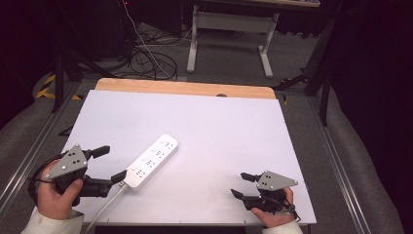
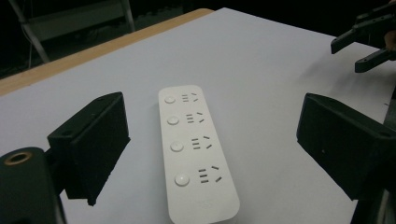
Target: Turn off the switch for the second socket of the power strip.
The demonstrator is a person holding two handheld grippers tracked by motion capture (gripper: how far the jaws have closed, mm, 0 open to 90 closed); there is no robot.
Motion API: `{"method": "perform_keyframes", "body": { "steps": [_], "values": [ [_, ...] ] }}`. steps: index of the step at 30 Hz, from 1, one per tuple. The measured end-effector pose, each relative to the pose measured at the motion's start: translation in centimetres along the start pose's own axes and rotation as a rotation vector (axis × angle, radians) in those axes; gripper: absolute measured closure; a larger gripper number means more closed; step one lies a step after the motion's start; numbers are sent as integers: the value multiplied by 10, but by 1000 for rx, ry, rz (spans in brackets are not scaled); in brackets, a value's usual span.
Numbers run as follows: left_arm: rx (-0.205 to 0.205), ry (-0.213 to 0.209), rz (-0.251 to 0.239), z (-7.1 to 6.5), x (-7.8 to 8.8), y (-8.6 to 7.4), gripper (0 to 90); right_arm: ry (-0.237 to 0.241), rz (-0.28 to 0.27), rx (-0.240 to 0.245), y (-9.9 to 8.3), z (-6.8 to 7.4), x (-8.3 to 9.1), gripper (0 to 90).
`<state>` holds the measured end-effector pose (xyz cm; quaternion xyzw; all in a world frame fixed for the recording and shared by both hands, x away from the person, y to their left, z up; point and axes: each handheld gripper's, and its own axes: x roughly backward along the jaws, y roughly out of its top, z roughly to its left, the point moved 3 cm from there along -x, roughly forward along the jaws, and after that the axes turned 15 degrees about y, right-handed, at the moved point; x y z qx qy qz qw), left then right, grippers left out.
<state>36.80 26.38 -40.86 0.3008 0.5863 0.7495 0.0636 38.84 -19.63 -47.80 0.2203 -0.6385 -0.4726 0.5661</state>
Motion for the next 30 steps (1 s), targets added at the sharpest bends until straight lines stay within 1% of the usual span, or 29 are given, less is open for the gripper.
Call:
{"method": "perform_keyframes", "body": {
  "steps": [2,4,6,10,12,13,15,20,24,26,27,30],
  "values": [
    [-10,12,-1,0,1,-4,97,0,0,0,0,0,0,370],
    [-8,1,0,1,2,-9,89,1,0,0,0,0,0,370],
    [-1,-4,8,2,4,-14,79,2,-2,0,0,0,0,370],
    [3,14,14,5,9,-25,79,-1,-1,1,0,0,1,370],
    [15,13,14,6,12,-30,78,-1,-1,1,0,0,1,370],
    [12,15,15,7,13,-33,78,-1,-1,1,0,0,0,370],
    [18,15,19,7,16,-39,77,-1,0,1,0,0,0,370],
    [20,16,26,9,20,-50,64,-1,-2,1,0,0,0,370],
    [14,21,20,10,23,-56,60,-1,-3,1,0,0,0,370],
    [25,24,12,9,24,-60,60,-1,-3,2,0,0,0,370],
    [19,30,7,10,24,-62,60,-1,-2,2,0,0,0,370],
    [25,33,9,9,24,-67,60,-2,-3,2,0,0,0,370]
  ]
}}
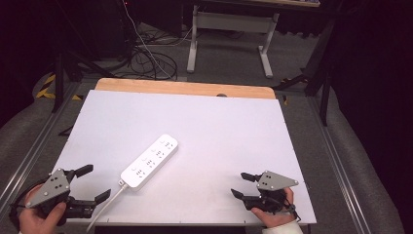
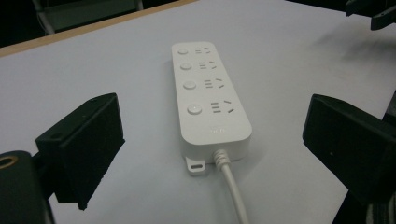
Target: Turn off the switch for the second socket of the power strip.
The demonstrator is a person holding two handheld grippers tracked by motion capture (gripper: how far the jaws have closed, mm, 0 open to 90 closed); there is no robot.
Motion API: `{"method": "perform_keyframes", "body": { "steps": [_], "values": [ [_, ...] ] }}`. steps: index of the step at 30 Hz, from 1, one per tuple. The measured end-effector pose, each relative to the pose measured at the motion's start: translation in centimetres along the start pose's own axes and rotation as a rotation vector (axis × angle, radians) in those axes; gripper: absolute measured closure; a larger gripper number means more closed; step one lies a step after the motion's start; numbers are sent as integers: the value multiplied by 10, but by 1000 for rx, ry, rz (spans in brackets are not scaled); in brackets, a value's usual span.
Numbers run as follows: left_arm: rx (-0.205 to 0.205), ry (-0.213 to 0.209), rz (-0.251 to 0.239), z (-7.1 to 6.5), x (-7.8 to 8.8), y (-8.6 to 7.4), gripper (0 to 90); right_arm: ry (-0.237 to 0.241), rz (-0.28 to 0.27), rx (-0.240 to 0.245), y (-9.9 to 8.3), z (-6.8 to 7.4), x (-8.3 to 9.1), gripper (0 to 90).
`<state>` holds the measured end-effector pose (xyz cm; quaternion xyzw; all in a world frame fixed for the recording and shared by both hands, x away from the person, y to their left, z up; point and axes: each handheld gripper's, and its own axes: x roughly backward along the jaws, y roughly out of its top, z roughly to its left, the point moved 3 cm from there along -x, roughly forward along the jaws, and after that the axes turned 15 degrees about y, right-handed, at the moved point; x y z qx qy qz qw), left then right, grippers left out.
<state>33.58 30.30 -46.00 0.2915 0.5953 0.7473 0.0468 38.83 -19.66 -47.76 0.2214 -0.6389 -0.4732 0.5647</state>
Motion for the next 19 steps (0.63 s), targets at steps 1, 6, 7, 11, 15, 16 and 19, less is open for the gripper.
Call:
{"method": "perform_keyframes", "body": {
  "steps": [1,6,7,11,15,16,19],
  "values": [
    [-5,4,1,1,0,-2,60,0,0,-1,0,0,0,370],
    [20,6,2,3,0,-13,65,-1,-2,-1,0,-1,0,370],
    [30,2,1,4,0,-15,65,-1,-2,-3,0,-1,0,370],
    [72,0,19,7,0,-22,65,0,-5,-6,0,-1,0,370],
    [119,-10,44,7,-2,-25,69,2,-5,-8,0,-1,1,370],
    [117,-6,47,7,-3,-25,69,2,-5,-8,0,-1,1,370],
    [107,-3,53,5,-4,-26,69,1,-5,-8,0,-1,1,370]
  ]
}}
